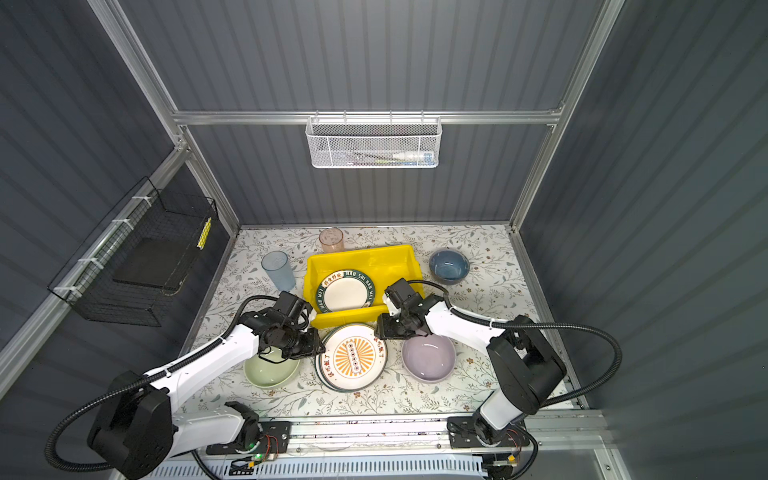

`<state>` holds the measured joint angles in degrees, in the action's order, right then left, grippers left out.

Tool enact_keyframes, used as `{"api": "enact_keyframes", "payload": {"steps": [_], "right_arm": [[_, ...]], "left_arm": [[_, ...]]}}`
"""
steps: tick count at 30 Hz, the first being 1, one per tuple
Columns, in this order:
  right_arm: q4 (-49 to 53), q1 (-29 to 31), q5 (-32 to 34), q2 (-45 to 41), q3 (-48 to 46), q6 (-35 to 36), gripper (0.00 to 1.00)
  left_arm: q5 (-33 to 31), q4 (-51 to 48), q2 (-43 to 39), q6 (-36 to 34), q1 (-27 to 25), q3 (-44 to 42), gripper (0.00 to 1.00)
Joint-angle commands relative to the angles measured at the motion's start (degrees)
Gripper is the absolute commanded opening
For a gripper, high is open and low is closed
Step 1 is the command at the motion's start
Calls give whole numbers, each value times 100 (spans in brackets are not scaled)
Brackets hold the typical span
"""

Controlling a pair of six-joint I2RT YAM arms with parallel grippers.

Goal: Place the mixed dishes into the plastic bin
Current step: 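Move both grippers to opposite rims of the orange-sunburst plate stack, then pinch the top sunburst plate rim with the right gripper while left gripper steadies stack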

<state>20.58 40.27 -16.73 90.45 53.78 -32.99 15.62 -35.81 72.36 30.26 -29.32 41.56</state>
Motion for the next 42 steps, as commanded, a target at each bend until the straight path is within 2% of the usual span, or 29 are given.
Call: {"api": "enact_keyframes", "payload": {"steps": [1,22,31,42], "right_arm": [[51,62,-32,59,71,24,49],[50,135,-192,216,124,65,46],[-174,144,-757,176,64,4,44],[-325,139,-988,-5,29,-67,42]], "left_arm": [[-40,3,113,36,-39,62,29],[-237,-180,518,-122,-82,285,27],[-145,-128,657,-243,-118,300,26],[-27,-28,771,-266,-178,309,26]]}}
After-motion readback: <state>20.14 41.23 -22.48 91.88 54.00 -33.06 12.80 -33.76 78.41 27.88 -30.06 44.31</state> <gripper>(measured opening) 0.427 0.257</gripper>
